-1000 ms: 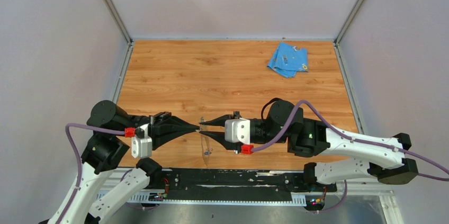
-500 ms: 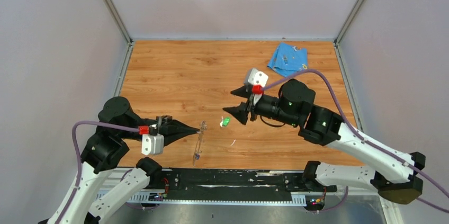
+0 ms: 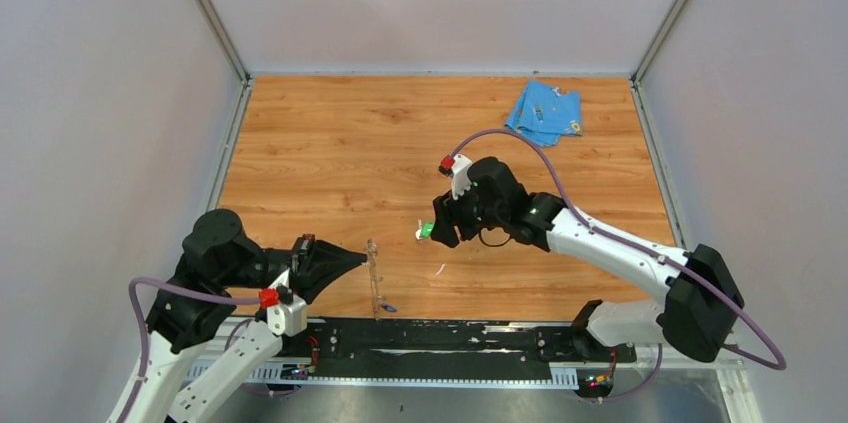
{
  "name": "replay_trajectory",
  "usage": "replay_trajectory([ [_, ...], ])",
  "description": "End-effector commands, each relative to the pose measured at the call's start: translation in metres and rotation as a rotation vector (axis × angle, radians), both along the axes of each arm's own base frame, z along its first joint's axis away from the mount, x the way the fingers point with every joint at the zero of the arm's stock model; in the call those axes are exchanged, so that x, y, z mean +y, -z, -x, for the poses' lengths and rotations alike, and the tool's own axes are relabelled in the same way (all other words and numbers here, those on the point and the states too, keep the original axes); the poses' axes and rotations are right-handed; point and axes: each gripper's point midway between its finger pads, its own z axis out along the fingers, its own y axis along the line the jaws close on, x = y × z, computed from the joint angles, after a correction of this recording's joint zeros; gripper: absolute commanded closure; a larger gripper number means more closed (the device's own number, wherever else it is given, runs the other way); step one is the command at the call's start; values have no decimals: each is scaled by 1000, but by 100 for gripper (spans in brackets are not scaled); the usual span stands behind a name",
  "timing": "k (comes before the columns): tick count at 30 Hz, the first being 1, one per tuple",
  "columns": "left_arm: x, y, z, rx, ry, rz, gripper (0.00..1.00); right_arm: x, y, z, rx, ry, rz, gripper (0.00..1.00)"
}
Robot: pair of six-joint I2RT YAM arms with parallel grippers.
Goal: Put the keys on the keyring
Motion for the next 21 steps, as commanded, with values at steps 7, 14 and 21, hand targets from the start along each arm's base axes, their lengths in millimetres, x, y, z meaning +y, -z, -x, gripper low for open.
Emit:
replay_trajectory([
  [7, 6, -16, 3, -333, 18, 25, 100, 8, 38, -6, 127, 44, 7, 41],
  [14, 9, -18, 8, -424, 27, 37, 100, 11, 57, -11, 169, 73, 49, 41],
  [21, 7, -12, 0, -256, -13, 17, 100, 10, 77, -12, 229, 102, 112, 40],
])
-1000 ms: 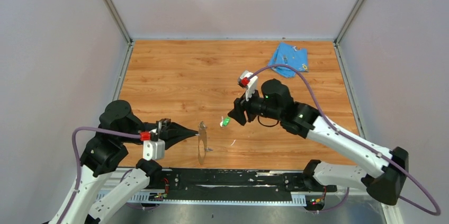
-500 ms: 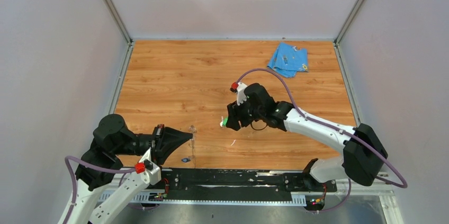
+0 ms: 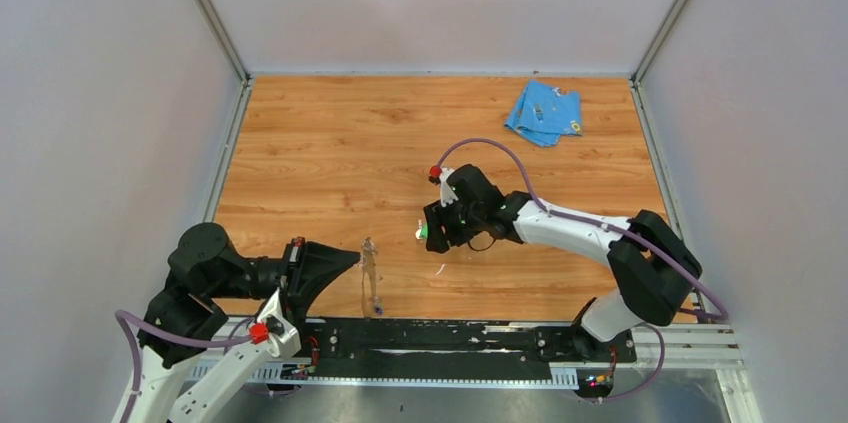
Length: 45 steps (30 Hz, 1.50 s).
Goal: Put the keys on the keyring
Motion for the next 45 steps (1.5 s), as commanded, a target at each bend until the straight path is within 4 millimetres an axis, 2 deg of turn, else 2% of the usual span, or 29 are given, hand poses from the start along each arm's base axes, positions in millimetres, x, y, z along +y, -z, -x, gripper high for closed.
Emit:
replay_trajectory([
  [1, -3, 7, -9, 147, -35, -13, 100, -1, 7, -6, 31, 43, 28, 40],
  [5, -4, 12, -17, 273, -79, -22, 100, -3, 21, -11, 43, 67, 58, 41],
  [11, -5, 14, -14, 372, -78, -18, 100, 12, 25, -24, 36, 78, 39, 42],
  [18, -4, 16, -11, 406, -80, -14, 100, 23, 35, -43, -4, 78, 53, 46],
  [29, -3, 15, -9, 409, -80, -8, 100, 27, 51, -53, 7, 103, 90, 51],
  [34, -2, 13, -9, 395, -85, -3, 100, 43, 54, -64, 8, 70, 75, 51],
  [37, 0, 12, -8, 391, -94, 4, 100, 53, 52, -71, 1, 41, 62, 51],
  [40, 1, 11, -8, 405, -103, 11, 100, 58, 38, -77, -36, 13, 54, 51],
  [42, 2, 10, -8, 422, -111, 15, 100, 53, 26, -80, -78, 8, 69, 51],
  [45, 2, 10, -9, 450, -127, 19, 100, 31, 12, -79, -135, 45, 113, 50],
])
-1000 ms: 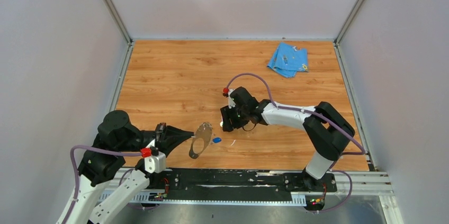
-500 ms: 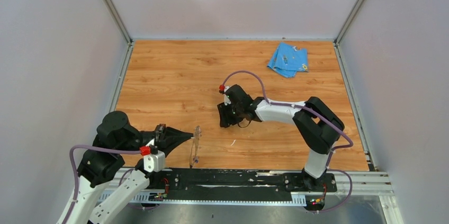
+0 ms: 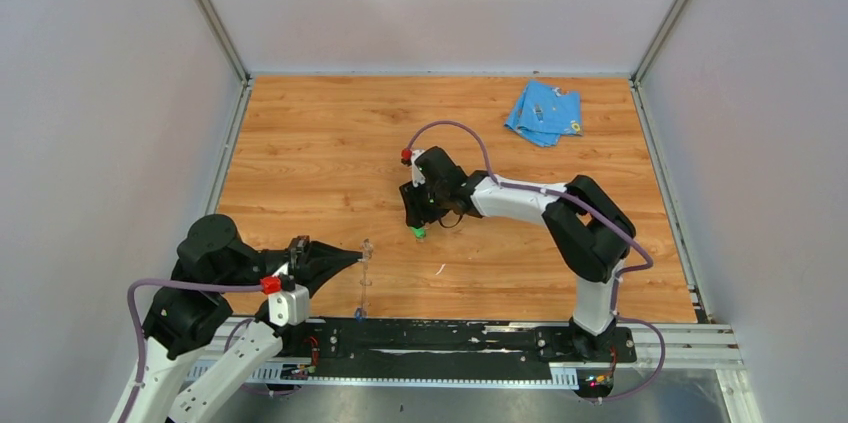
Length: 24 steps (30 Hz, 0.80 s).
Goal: Put the keys on the keyring
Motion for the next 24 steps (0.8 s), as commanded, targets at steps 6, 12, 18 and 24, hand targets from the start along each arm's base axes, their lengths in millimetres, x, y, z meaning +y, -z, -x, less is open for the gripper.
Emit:
replay_trajectory([
  [6, 4, -12, 4, 23, -26, 31, 100, -41, -24, 37, 80, 124, 39, 49],
  [12, 5, -17, 5, 3, -25, 39, 100, -28, -10, 73, 291, 150, -17, 51],
  [18, 5, -22, 7, -7, -20, 45, 100, -19, -4, 72, 347, 194, -38, 55],
  [24, 6, -23, 8, -16, -21, 48, 100, -18, 16, 69, 386, 278, -21, 60],
])
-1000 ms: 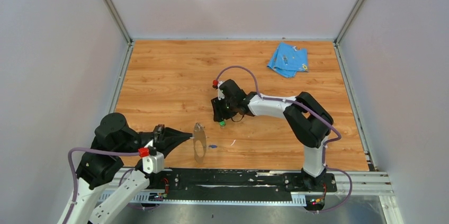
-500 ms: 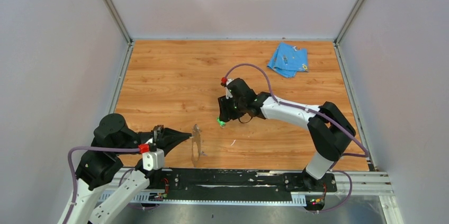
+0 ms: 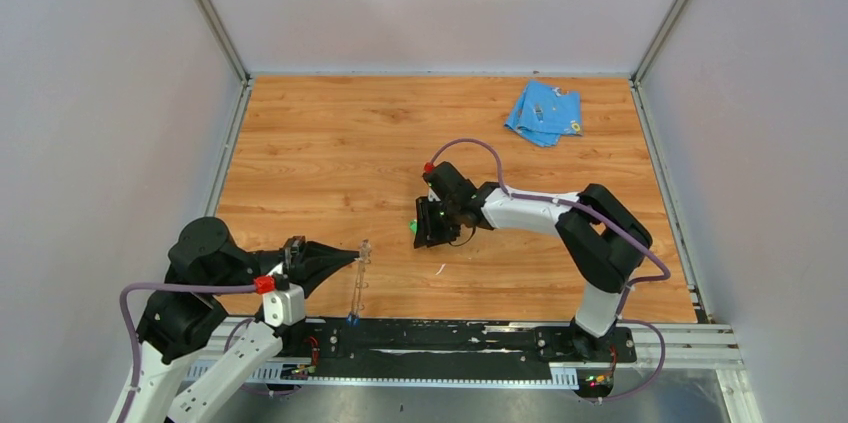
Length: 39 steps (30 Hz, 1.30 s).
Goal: Put the keys on the keyring
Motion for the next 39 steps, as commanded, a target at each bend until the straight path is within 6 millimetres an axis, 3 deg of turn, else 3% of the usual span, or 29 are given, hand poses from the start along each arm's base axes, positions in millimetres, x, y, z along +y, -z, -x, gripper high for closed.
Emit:
replay_trajectory([
  [1, 3, -14, 6, -41, 4, 29, 100, 4, 19, 5, 70, 72, 18, 61],
  [6, 4, -15, 7, -50, 4, 32, 100, 6, 28, -2, 50, 136, 37, 64],
  [14, 5, -12, 9, -53, 3, 33, 100, -10, 36, -14, -18, 192, 106, 76],
  [21, 5, -12, 10, -46, 0, 36, 100, -22, 31, -40, -158, 155, 214, 99],
  [29, 5, -10, 10, -34, 1, 35, 100, -51, 22, -44, -321, -60, 348, 100],
  [36, 2, -8, 8, -7, 13, 27, 100, -54, 19, -27, -380, -372, 334, 100],
  [39, 0, -6, 9, 30, 24, 26, 100, -55, 0, -25, -459, -431, 296, 100],
])
